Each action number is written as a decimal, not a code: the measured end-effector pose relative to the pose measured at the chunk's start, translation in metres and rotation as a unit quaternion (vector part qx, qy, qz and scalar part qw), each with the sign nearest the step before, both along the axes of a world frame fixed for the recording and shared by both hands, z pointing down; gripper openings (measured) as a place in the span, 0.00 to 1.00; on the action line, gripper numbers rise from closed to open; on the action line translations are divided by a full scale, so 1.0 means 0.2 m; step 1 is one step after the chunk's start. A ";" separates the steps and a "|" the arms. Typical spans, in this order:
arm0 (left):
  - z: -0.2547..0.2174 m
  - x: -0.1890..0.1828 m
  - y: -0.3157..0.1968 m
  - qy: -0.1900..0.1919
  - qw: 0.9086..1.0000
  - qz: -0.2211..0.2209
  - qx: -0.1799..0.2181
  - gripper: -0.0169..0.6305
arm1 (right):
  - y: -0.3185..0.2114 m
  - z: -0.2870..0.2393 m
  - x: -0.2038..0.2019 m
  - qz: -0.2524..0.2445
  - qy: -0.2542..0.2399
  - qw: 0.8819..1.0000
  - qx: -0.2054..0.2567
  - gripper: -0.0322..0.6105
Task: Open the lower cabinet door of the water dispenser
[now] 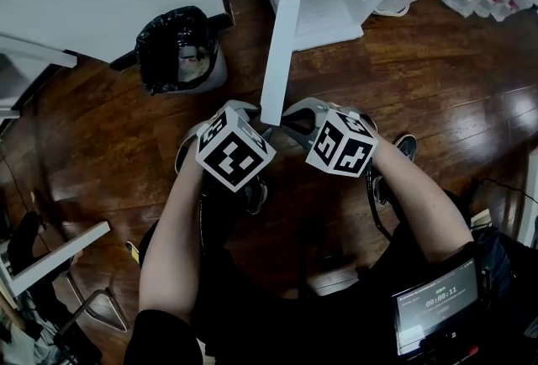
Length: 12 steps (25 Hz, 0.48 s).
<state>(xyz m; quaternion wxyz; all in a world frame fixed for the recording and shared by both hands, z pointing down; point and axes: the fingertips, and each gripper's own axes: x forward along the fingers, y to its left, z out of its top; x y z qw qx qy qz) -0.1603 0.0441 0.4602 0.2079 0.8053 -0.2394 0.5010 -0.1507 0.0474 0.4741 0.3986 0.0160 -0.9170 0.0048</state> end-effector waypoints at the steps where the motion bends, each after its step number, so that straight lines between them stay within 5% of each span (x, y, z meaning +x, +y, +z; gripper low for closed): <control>1: 0.00 -0.03 -0.01 -0.006 1.000 -0.004 0.000 0.26 | -0.01 0.00 -0.03 0.002 0.000 1.000 0.007 0.06; 12: 0.02 -0.35 -0.09 -0.023 0.994 -0.103 0.014 0.25 | -0.09 -0.01 -0.32 0.051 -0.036 0.998 -0.001 0.06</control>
